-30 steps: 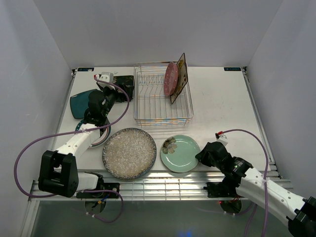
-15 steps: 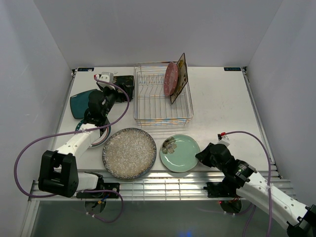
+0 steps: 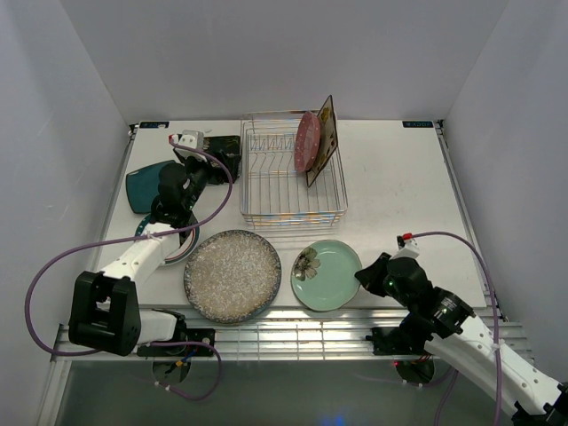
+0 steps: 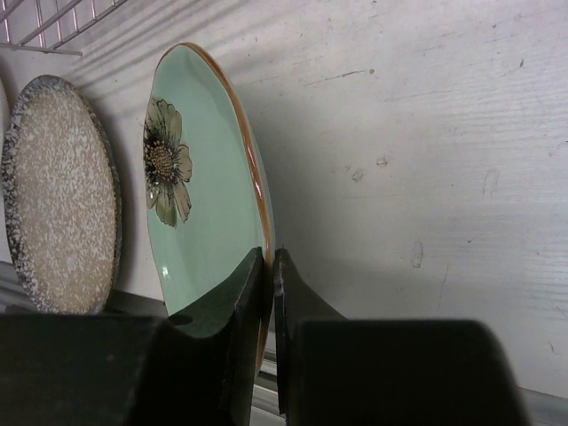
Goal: Load the plates into the dish rack
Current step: Pick up the plate at the center of the board.
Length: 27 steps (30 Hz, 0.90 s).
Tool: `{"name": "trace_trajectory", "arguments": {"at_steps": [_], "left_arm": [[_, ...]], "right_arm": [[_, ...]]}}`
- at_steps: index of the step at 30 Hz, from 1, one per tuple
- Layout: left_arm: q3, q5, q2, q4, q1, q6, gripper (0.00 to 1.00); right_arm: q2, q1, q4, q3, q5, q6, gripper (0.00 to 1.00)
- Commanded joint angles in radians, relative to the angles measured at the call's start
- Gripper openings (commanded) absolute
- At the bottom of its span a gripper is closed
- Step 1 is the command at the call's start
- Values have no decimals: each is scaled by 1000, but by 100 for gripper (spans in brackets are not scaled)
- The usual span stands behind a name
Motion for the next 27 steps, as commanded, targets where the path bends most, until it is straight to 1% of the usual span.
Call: {"name": "trace_trajectory", "arguments": {"at_steps": [1, 16, 27], "left_arm": [[-6, 9, -45, 12, 3, 4, 98], [-8, 11, -51, 14, 3, 9, 98], [-7, 9, -49, 15, 3, 10, 98]], "right_arm": [[-23, 1, 6, 78, 1, -51, 8], [-47, 1, 0, 236, 30, -163, 8], [5, 1, 3, 339, 53, -224, 8]]}}
